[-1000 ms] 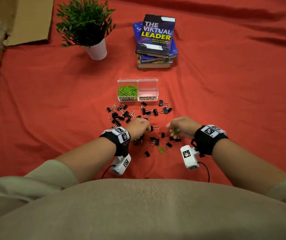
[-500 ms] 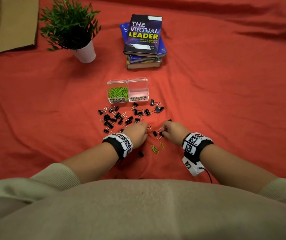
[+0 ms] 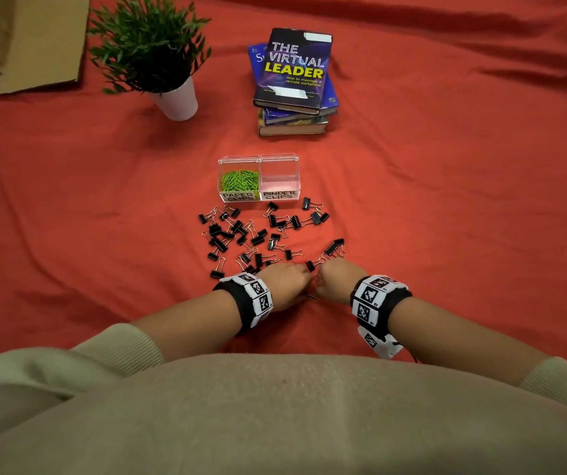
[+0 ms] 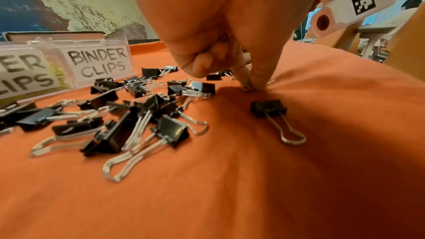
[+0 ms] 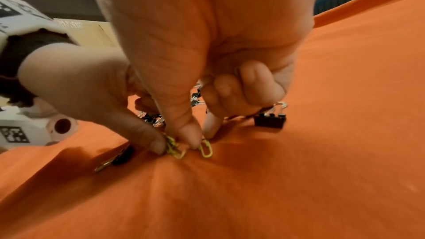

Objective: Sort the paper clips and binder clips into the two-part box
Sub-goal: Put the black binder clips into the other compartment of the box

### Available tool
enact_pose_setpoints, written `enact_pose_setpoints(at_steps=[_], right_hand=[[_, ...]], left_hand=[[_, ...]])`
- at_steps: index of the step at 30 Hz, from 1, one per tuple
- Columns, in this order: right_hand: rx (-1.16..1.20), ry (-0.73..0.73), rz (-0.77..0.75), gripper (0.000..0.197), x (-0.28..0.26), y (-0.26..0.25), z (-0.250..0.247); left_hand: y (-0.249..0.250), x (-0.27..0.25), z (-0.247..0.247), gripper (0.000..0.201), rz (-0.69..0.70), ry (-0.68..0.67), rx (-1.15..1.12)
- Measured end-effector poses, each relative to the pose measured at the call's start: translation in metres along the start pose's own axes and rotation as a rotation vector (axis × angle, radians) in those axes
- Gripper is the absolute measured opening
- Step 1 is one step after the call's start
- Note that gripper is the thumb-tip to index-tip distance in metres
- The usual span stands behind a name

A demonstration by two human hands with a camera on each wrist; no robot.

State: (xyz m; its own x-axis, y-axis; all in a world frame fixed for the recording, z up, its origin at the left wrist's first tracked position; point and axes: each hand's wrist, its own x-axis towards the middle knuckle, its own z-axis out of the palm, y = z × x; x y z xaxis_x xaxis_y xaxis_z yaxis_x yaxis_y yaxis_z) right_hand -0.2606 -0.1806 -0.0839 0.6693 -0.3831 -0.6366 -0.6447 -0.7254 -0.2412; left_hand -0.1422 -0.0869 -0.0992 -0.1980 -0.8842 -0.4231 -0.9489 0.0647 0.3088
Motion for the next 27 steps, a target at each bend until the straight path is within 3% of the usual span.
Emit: enact_pose_setpoints(at_steps=[6,12,17,20,22,27], right_hand=[[-0.126,0.032,-0.037,0.031,-0.006,-0.004,0.008],[-0.180,0.023,-0.077,0.035,-0.010,-0.005,0.015],[0.110,-0.006,-0.034,0.014,-0.004,-0.004,0.009],[0.250,-0.004,-0.023,0.015,-0.004,-0.006,0.005],[0.257,-0.015,-0.037,0.003,-0.005,-0.011,0.006],[0.201,0.014,-0.035,0.015,-0.005,-0.021,0.014]], left_hand=[[-0.007,-0.008,0.005,0.031,-0.094,-0.007,-0.035],[-0.037,-0.022,-0.014,0.014,-0.259,0.107,-0.365],[-0.063,-0.028,-0.037,0.014,-0.459,0.289,-0.600],[-0.077,-0.027,-0.048,0.012,-0.540,0.337,-0.660],[-0.087,-0.026,-0.059,0.011,-0.569,0.361,-0.692],[-0.124,-0.012,-0.095,0.006,-0.609,0.484,-0.615]])
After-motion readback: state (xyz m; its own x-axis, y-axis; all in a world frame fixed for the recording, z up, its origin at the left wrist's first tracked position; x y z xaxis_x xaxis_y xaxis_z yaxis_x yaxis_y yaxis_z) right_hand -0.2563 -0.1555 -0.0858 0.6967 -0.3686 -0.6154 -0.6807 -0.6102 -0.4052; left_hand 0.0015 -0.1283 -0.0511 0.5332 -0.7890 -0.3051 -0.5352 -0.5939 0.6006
